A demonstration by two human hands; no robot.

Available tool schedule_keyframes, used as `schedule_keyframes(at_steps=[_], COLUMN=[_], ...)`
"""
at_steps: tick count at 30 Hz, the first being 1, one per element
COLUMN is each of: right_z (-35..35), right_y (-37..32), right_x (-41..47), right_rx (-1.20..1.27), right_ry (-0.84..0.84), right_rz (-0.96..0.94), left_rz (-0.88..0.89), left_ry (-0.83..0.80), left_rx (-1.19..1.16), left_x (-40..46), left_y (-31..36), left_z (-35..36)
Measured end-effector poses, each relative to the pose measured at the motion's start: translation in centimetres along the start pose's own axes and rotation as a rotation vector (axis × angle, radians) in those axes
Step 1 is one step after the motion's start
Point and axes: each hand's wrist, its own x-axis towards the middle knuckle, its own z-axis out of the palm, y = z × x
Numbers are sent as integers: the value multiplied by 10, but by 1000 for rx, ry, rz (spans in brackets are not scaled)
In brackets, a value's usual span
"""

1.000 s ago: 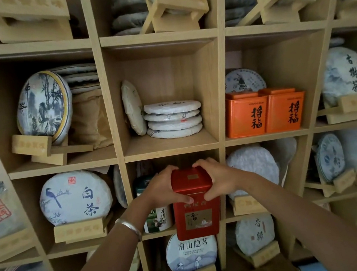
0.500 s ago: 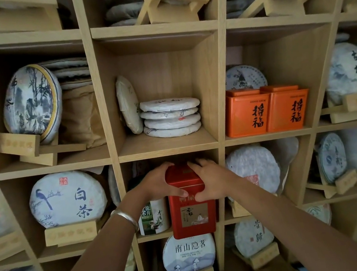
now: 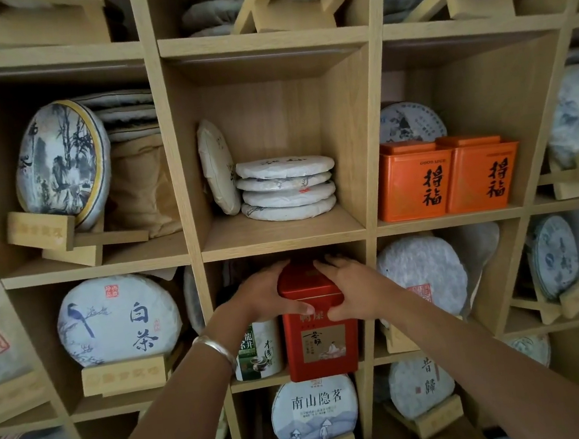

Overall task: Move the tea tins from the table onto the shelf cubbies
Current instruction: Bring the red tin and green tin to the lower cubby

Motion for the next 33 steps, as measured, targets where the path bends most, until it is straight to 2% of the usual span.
schedule_keyframes(at_steps=[3, 6, 8, 15, 21, 33], right_z=[3, 5, 4, 1, -4, 0], right_y=[0, -2, -4, -6, -6, 1], right_x=[1, 3, 4, 5, 9, 12], right_rx=[-33, -147, -170, -304, -277, -282], right_ry=[-1, 23, 30, 39, -37, -10], right_rz=[10, 8, 12, -9, -6, -32], left_rz=[25, 97, 136, 138, 115, 109], left_ry=[36, 160, 228, 245, 285, 310], left_rx=[42, 261, 322, 246, 230, 201], left_x=[-2, -6, -9, -10, -8, -7], left_y=[0, 0, -2, -3, 0, 0], left_z=[2, 5, 9, 16, 19, 20])
